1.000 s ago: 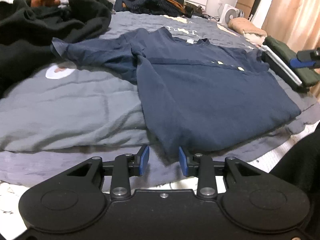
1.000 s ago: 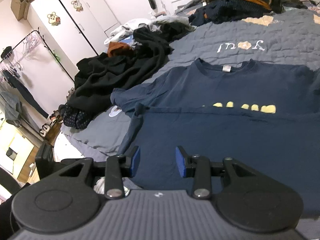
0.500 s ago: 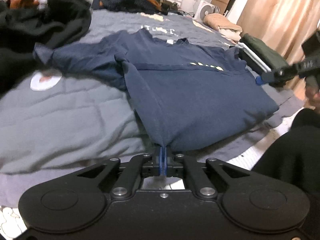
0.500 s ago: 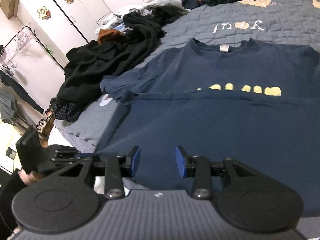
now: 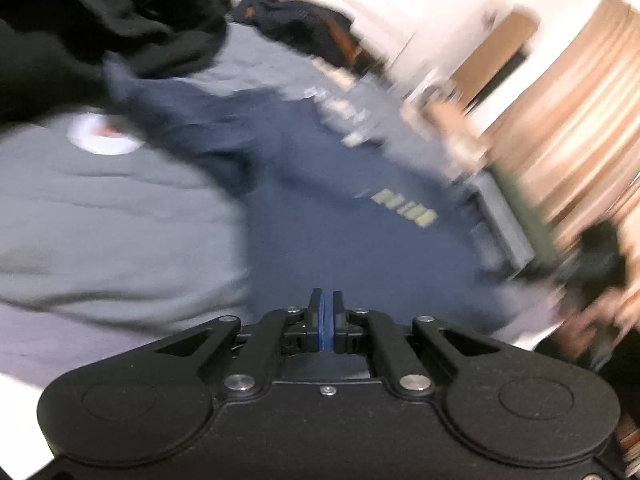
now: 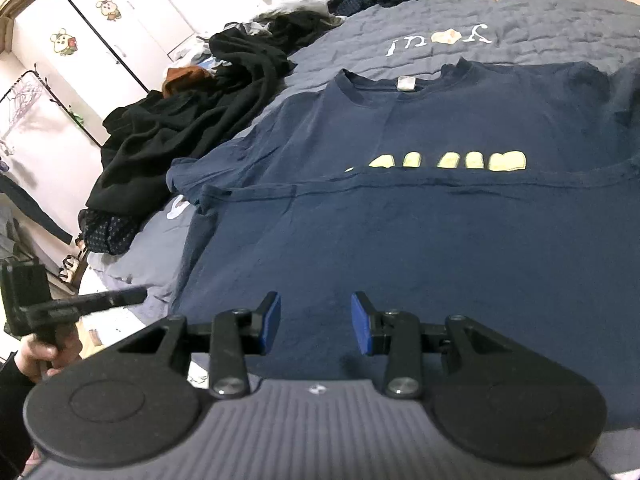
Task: Fold clothes
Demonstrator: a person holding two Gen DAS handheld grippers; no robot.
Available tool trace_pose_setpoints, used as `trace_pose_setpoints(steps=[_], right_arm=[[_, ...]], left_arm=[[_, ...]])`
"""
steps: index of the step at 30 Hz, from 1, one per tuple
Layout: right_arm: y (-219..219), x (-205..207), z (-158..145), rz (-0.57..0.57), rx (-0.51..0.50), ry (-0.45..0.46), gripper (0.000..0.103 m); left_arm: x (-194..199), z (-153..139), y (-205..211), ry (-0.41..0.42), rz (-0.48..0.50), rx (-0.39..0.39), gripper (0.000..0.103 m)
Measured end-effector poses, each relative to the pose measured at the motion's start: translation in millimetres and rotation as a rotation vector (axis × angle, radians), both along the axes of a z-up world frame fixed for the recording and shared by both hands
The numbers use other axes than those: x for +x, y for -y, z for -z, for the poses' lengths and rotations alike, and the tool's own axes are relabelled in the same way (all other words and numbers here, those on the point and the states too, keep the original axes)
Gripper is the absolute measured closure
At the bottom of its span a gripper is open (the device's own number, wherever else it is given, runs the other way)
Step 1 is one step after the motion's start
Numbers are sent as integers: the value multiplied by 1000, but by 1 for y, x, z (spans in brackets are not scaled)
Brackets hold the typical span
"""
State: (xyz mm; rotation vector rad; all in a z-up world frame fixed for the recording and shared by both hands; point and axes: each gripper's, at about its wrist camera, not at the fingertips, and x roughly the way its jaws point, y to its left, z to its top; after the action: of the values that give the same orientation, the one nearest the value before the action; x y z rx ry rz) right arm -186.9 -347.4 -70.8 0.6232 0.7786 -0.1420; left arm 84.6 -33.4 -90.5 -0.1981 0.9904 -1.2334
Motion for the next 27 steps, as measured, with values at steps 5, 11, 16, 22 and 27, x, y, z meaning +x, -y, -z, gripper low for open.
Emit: trace_pose_setpoints(steps=[5, 11, 16, 22, 27], right_arm=[[5, -6, 8, 17, 16, 0, 65], [15, -13, 13, 38, 36, 2, 65], [27, -18, 18, 63, 60, 7, 65], [29, -18, 16, 58, 70, 32, 65], [23, -11, 13, 33, 66, 35, 65]], left_arm=[[4, 32, 41, -139, -44, -18, 86], [47, 72, 16, -260, -304, -38, 86], [74, 76, -19, -326, -514, -123, 86], [64, 41, 3, -300, -299, -249, 80], [53, 41, 61, -257, -163, -163, 71]])
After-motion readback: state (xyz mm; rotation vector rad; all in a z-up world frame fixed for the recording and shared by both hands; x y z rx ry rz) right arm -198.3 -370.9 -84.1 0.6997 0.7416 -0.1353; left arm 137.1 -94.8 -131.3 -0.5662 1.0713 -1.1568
